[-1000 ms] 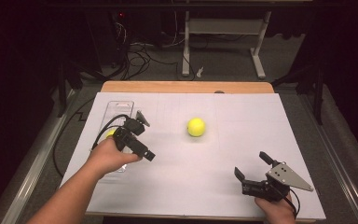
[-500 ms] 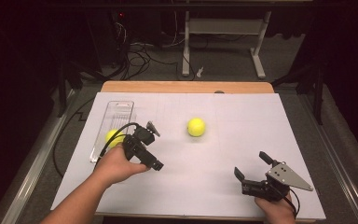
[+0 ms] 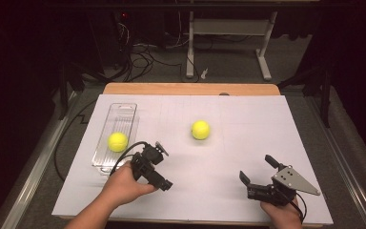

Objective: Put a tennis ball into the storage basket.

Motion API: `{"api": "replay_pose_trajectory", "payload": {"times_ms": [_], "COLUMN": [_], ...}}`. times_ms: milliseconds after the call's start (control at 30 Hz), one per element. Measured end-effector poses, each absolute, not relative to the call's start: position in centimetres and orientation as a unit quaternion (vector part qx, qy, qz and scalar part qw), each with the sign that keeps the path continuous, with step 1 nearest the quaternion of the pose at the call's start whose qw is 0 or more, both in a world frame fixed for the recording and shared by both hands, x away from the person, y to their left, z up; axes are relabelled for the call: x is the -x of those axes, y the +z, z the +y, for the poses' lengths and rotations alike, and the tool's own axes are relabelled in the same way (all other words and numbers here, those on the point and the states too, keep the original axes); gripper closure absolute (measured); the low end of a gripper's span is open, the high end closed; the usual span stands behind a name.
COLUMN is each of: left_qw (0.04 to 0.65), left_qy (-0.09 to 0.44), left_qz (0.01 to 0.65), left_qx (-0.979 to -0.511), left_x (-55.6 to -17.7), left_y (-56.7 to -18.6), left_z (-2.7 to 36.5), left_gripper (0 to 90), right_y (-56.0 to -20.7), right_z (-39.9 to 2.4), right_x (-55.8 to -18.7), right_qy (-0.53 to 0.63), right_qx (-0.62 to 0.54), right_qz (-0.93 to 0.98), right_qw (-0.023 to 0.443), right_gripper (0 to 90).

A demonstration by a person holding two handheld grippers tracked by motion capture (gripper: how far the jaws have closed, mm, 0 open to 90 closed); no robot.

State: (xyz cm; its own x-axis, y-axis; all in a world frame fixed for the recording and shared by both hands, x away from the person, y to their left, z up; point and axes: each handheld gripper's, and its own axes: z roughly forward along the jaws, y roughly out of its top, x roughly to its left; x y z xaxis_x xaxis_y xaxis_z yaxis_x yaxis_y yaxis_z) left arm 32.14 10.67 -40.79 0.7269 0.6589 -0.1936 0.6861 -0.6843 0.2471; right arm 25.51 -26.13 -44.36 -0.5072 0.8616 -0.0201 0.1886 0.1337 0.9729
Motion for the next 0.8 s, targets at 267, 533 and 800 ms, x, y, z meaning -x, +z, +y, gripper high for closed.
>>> {"api": "replay_pose_trajectory", "payload": {"times_ms": [267,533,800], "left_qw": [0.177,0.185,0.201], "left_qy": [-0.046,-0.044,-0.043], "left_qz": [0.364,0.351,0.353], "left_qx": [-0.913,-0.917,-0.913], "left_x": [-31.0,-30.2,-30.5], "left_y": [-42.1,-43.2,-43.6], "left_z": [11.2,11.6,12.1], "left_gripper": [1.1,1.3,1.3], "right_y": [-44.3,-44.3,-44.3], "right_z": [-26.1,-25.8,-25.9], "right_x": [-25.5,-25.4,-25.5], "right_qy": [0.535,0.535,0.536], "right_qx": [-0.381,-0.376,-0.380], "right_qz": [0.685,0.688,0.684], "right_qw": [0.315,0.315,0.317], "right_gripper": [0.4,0.4,0.3]}}
